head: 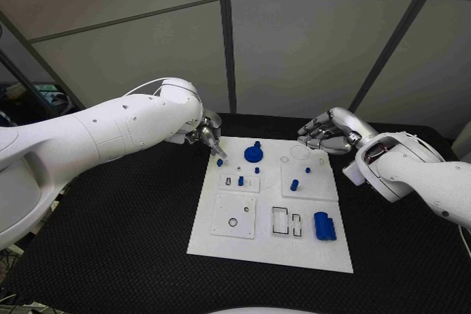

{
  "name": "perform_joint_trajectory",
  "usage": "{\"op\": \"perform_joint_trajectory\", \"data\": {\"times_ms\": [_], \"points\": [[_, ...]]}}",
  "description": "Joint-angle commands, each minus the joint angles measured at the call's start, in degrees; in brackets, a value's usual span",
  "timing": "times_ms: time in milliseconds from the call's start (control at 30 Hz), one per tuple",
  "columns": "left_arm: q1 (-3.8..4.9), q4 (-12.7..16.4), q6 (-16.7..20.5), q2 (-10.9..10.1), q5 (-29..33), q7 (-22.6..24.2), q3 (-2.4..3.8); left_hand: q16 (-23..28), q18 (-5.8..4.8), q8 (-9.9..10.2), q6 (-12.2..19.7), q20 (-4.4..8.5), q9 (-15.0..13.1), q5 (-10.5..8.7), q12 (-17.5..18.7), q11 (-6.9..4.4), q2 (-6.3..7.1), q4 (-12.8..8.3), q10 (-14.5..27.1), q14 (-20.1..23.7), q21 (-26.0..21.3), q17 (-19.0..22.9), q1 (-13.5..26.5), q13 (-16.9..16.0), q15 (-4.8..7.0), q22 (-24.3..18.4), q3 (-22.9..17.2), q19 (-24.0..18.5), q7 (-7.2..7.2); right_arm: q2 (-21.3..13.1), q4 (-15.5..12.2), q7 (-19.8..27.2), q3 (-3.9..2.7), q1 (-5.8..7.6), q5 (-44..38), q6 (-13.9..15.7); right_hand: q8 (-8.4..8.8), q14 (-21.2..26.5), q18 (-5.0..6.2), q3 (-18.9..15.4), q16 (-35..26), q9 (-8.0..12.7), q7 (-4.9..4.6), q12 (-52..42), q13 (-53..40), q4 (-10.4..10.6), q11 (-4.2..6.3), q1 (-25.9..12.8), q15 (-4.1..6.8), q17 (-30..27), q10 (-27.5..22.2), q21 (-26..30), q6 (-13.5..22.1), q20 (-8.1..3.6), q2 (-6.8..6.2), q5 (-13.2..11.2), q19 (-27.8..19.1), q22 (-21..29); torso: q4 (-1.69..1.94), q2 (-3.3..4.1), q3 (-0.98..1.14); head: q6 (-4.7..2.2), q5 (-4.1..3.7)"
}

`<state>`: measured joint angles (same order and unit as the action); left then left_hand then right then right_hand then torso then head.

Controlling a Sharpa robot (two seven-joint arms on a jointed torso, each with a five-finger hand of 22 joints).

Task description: Assemble the parts on the task board

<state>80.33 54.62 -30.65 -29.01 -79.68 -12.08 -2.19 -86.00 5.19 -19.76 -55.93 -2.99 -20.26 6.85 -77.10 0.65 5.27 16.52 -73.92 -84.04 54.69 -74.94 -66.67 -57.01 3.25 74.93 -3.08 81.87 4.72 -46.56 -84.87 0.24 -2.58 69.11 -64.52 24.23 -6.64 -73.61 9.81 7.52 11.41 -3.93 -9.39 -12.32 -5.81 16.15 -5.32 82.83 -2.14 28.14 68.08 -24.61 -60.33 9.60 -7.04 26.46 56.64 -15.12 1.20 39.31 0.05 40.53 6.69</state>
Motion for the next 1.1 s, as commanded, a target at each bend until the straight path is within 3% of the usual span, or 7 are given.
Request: {"op": "perform_joint_trajectory", "data": {"times_ms": [33,333,500,1100], "points": [[-0.34,-0.4,0.2,0.3,-1.6,1.4,-0.02,0.1,0.74,0.5,-0.6,-0.14,0.2,0.0,0.4,-0.11,0.04,0.1,0.3,-2.8,0.1,-4.5,-0.5,0.1,-0.27,7.2,-0.3,-0.1,0.03,0.1,0.0,0.8,-0.03,0.1,0.3,0.5,0.35,-0.4,0.69,0.4,-0.4,0.0,-0.15,0.3,0.2,0.1,-0.24,0.1,-0.22,-0.2,0.4,0.3,-0.2,-0.11,-0.59,0.0,0.4,0.1,0.03,0.01,0.01,0.05,-0.15],[-1.19,-1.5,0.2,1.1,-1.8,1.9,-0.02,0.2,0.78,1.5,-1.6,-0.16,0.8,0.0,0.8,-0.07,-0.28,0.2,0.4,-2.8,-0.1,-4.4,1.4,0.2,-0.31,7.2,0.1,-0.1,0.06,0.2,0.0,0.7,-0.03,0.1,0.4,0.5,0.64,-0.5,0.68,0.5,-1.1,0.1,-0.33,0.6,0.6,0.0,-0.41,0.1,-0.38,-0.5,0.3,0.8,-0.1,-0.07,-0.75,0.1,0.5,0.5,0.07,-0.02,0.02,0.23,-0.16],[-1.35,-1.9,0.0,1.2,-1.8,1.9,-0.02,0.2,0.79,1.8,-2.2,-0.14,1.0,0.02,1.0,-0.14,-0.74,0.0,0.4,-2.8,-0.1,-4.5,0.8,0.2,-0.27,7.2,-0.4,-0.2,-0.03,0.3,0.0,0.7,-0.03,0.1,0.4,0.5,0.71,-0.5,0.68,0.6,-1.3,0.1,-0.37,0.7,0.7,0.0,-0.45,0.1,-0.41,-0.6,0.3,1.0,-0.1,-0.05,-0.77,0.2,0.5,0.6,0.02,-0.03,0.1,0.22,0.01],[-1.76,-2.5,-0.4,1.8,-1.7,2.8,-0.01,0.2,0.8,2.5,-3.2,-0.1,1.5,-0.01,1.2,-0.29,-1.66,-0.5,0.3,-2.8,-0.1,-4.6,-1.1,0.0,-0.16,7.1,-1.1,-0.2,-0.2,0.6,0.2,0.8,-0.03,0.1,0.5,0.3,0.88,-0.6,0.68,0.6,-1.6,0.1,-0.46,0.9,1.0,0.0,-0.53,0.1,-0.49,-0.8,0.2,1.2,0.0,-0.03,-0.84,0.3,0.6,0.8,0.09,0.0,-0.02,0.51,-0.1]]}}
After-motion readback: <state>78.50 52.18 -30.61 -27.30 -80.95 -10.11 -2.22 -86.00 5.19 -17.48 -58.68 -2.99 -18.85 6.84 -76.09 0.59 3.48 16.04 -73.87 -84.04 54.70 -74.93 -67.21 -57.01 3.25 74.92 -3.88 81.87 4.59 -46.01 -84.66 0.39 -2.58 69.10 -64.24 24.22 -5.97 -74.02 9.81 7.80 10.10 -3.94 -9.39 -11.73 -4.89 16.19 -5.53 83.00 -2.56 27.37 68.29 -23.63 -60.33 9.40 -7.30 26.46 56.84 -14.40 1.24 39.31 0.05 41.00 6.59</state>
